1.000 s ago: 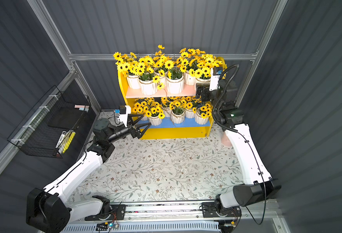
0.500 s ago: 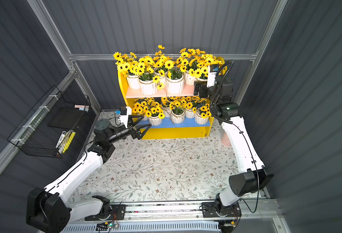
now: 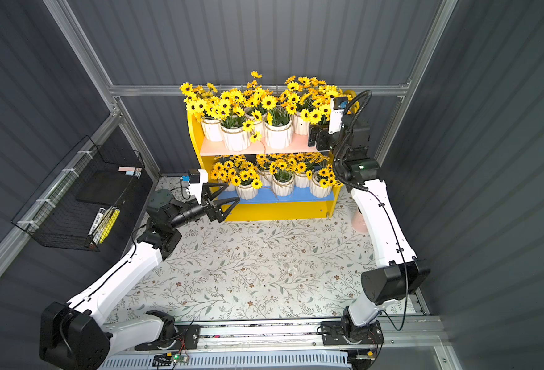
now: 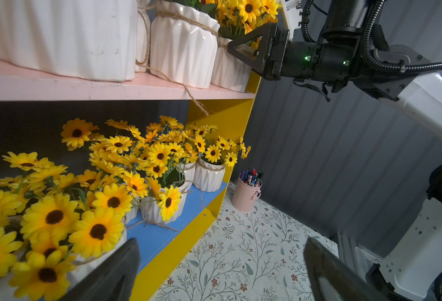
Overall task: Take the sunflower pots off the shelves
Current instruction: Pick up the sunflower pot from the shelf.
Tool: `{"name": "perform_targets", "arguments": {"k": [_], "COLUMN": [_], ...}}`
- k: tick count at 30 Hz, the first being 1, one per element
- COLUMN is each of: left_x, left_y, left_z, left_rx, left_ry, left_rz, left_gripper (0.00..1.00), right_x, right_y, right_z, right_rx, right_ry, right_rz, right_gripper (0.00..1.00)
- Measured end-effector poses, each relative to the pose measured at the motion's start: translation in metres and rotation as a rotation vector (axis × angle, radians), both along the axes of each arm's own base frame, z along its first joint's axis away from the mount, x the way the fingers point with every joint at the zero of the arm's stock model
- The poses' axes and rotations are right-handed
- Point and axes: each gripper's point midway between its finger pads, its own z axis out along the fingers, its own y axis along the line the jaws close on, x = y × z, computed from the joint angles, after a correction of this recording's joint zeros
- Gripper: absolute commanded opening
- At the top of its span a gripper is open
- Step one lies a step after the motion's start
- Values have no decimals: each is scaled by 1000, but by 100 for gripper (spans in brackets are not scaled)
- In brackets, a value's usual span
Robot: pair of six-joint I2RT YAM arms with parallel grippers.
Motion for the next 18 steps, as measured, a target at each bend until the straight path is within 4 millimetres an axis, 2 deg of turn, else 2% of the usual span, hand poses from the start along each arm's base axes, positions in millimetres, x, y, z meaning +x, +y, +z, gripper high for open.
{"name": "perform_targets", "arguments": {"k": [4,16,18], "left_x": [-1,-3,-3], "left_y": [0,-1,-2], "left_z": [-2,-5,-6], "left_rx": [3,10,11], "left_ry": [1,1,1], "left_rz": [-4,-15,-19], "left_gripper": [99,99,99], "right_x": [6,7,7], "right_y": [0,1,1], "right_z": [-8,-8,-8], "right_rx": [-3,-9,-12], "right_ry": [17,15,14], "right_rz": [5,30,33], "right_gripper": [99,99,97]}}
